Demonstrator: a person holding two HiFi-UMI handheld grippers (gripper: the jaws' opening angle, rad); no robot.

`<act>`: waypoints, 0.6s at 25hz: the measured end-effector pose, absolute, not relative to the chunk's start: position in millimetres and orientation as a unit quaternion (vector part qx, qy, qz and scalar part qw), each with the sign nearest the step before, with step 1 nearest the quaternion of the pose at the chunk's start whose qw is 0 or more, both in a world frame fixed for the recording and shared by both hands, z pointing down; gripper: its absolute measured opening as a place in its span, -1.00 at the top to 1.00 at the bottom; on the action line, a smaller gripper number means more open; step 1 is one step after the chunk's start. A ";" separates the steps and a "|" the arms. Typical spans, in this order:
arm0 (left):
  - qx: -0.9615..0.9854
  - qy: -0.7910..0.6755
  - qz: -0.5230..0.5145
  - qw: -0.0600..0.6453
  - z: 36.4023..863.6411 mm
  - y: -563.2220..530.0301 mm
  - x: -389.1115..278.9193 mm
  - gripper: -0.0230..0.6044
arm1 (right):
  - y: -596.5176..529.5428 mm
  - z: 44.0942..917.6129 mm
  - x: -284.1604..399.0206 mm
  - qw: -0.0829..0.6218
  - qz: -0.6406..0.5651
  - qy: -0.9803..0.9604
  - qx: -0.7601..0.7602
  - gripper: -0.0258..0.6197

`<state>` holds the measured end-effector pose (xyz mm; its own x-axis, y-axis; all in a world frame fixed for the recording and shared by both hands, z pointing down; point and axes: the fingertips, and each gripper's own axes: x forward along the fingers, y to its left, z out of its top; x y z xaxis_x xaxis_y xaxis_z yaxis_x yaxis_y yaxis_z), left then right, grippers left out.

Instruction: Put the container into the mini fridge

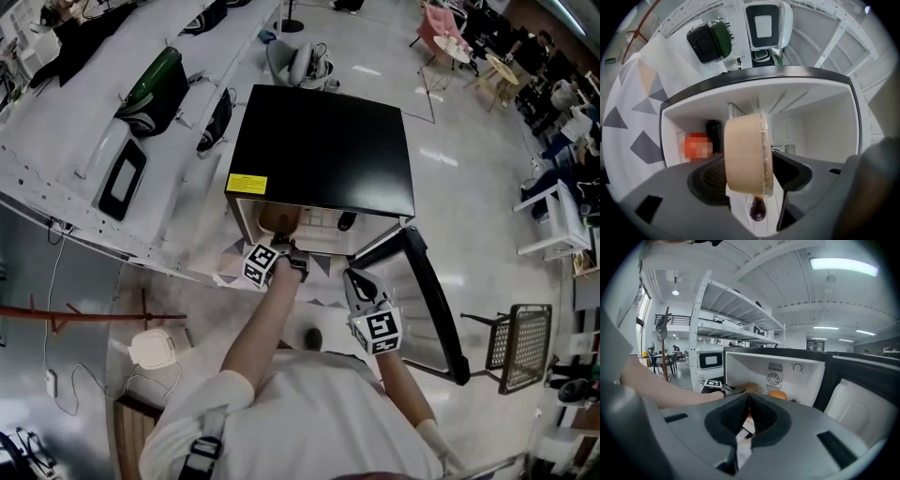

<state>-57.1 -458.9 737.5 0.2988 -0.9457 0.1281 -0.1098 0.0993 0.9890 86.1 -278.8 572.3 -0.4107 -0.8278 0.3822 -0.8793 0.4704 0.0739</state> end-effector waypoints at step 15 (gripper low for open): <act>0.670 -0.432 -0.297 0.525 725.2 -422.9 -55.2 -0.33 | -287.0 577.4 56.9 0.172 0.080 -0.860 0.473 0.90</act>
